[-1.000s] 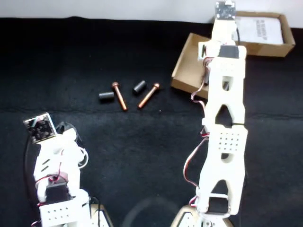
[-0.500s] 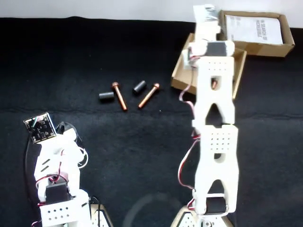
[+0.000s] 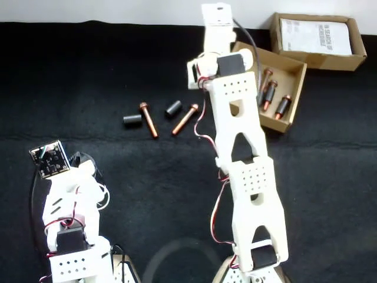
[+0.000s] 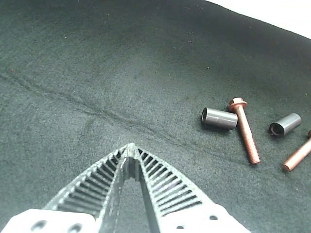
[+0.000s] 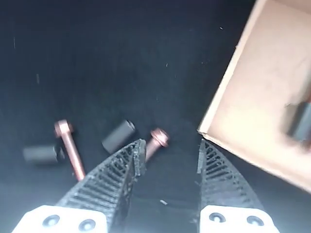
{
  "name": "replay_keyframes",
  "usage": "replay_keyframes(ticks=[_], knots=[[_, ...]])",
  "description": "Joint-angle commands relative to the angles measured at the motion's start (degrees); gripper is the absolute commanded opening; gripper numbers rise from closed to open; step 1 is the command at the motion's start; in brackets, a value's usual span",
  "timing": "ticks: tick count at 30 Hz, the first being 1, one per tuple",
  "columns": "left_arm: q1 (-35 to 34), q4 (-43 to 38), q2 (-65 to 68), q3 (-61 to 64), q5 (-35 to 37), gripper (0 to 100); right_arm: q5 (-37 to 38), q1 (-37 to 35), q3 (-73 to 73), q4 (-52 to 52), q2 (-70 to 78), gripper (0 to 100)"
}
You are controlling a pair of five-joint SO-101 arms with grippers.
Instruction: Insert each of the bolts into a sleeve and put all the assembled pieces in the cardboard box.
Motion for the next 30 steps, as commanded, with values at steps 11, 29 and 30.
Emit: replay_keyframes(ticks=[11, 29, 30], knots=[[1.01, -0.18, -1.36, 1.01, -0.26, 1, -18.9, -10.42, 18.51, -18.59, -0.57, 16.3], [0.92, -0.09, -1.45, 1.01, -0.26, 1, -18.64, -10.33, 36.35, -34.51, -0.22, 16.6], [0.92, -0.09, -1.45, 1.01, -0.26, 1, -18.55, -10.33, 36.62, -35.12, 0.57, 16.6]])
